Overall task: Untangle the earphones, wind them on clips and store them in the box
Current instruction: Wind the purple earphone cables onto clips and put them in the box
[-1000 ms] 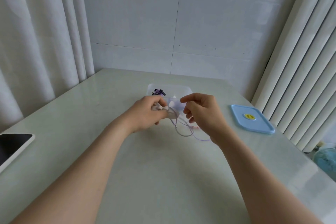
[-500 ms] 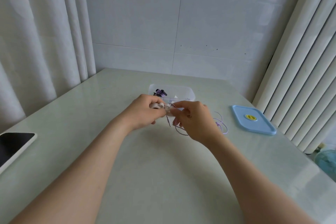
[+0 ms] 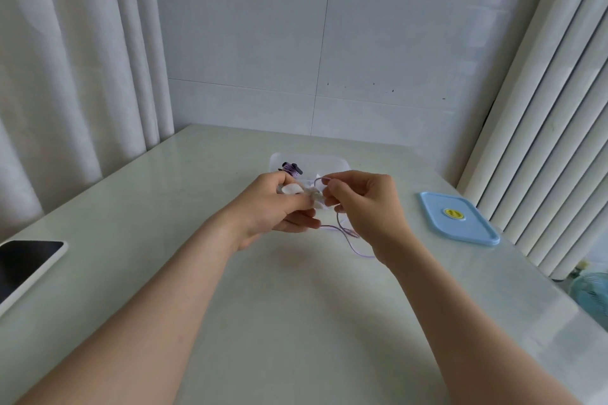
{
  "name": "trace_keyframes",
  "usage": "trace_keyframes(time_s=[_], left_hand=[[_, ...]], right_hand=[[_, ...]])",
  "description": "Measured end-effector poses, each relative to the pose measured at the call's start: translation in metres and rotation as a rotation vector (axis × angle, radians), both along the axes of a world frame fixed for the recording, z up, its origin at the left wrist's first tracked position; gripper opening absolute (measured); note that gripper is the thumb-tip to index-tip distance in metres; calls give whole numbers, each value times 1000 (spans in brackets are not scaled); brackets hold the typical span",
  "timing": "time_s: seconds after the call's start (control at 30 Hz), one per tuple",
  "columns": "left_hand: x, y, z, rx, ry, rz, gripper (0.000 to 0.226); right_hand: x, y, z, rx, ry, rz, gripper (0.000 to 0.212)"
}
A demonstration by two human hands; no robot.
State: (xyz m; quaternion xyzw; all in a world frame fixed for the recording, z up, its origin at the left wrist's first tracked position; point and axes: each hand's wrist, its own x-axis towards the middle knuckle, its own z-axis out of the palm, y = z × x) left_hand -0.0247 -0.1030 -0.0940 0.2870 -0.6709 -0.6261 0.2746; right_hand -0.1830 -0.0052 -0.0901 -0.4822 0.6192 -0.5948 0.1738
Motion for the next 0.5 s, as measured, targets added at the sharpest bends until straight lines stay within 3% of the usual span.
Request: trace_keyframes(time_s=[0.17,0.3,0.5], left_hand=[[-6,1,1,168,92,-62,12],[-10,-2,1,265,170,-55,37],[-7,-5,3,309,322,1,29]], right_hand=[[5,3,2,2,-46,145,26],[6,5,5,29,-59,177,34],[11,9,7,-38,18,124,20]])
